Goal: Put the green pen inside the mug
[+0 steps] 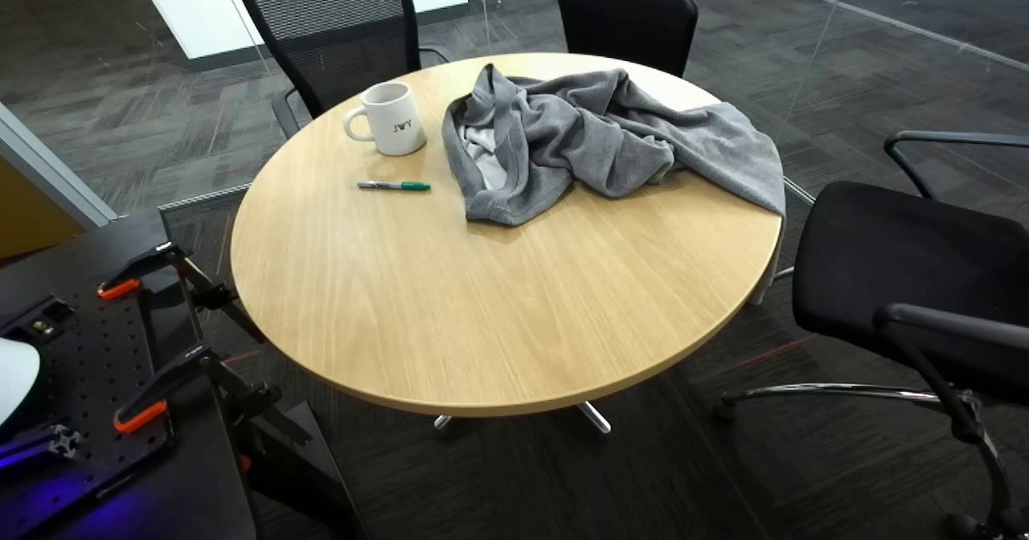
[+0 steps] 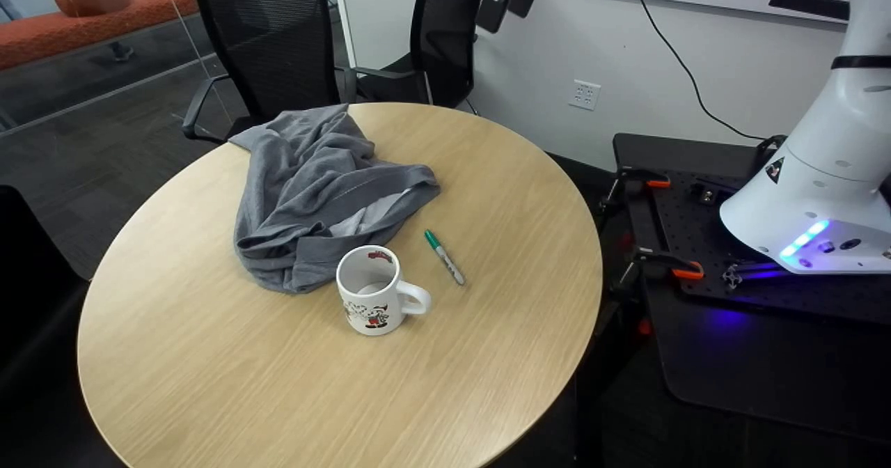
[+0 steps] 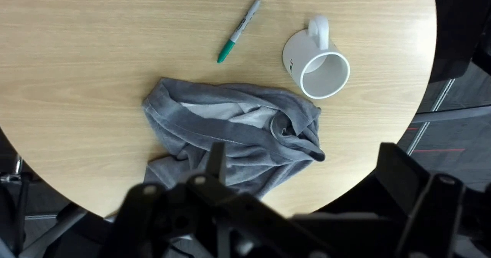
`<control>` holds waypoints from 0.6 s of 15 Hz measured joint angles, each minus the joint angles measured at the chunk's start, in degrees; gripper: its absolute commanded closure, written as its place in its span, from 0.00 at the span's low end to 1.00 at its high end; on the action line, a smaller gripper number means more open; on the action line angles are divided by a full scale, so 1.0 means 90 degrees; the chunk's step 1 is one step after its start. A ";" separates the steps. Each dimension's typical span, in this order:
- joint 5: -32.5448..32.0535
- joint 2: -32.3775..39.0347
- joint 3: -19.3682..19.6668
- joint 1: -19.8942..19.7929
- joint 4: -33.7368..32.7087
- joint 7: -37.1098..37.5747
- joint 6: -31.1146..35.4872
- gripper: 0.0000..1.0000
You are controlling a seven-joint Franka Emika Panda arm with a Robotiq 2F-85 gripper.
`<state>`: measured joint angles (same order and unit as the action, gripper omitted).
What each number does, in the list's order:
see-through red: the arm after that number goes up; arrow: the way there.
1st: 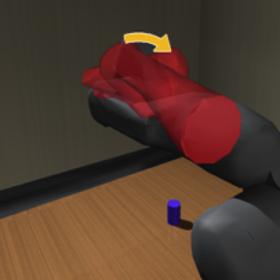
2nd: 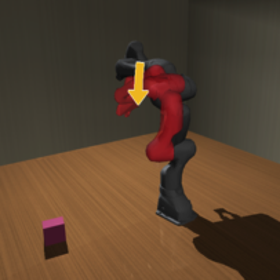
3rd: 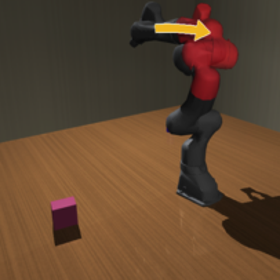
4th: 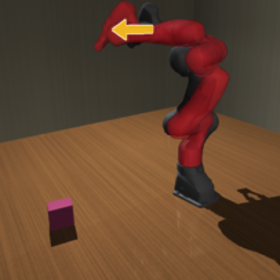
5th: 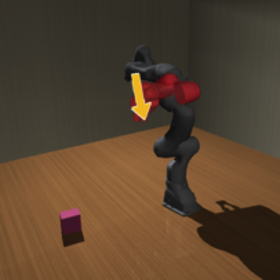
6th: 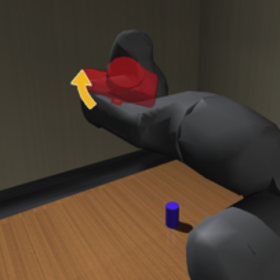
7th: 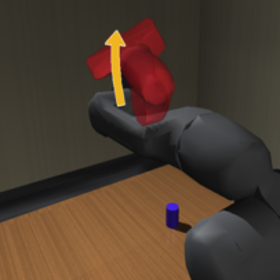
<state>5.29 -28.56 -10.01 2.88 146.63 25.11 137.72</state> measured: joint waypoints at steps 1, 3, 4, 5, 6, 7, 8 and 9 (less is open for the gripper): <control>0.0001 0.0256 -0.0029 -0.0019 -0.0008 0.0185 0.0175 0.00; 0.0001 0.0751 -0.0046 -0.0033 -0.0052 0.0521 0.0477 0.00; 0.0001 0.0984 -0.0047 -0.0049 -0.0088 0.0685 0.0592 0.00; 0.0001 0.1216 -0.0047 -0.0071 -0.0139 0.0853 0.0673 0.00; 0.0001 0.1438 -0.0046 -0.0089 -0.0203 0.1005 0.0700 0.00; 0.0002 0.1647 -0.0046 -0.0096 -0.0264 0.1136 0.0711 0.00; 0.0006 0.1858 -0.0046 -0.0096 -0.0330 0.1260 0.0724 0.00; 0.0015 0.2069 -0.0046 -0.0095 -0.0391 0.1376 0.0770 0.00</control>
<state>5.43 -9.93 -10.42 2.02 143.11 37.50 144.65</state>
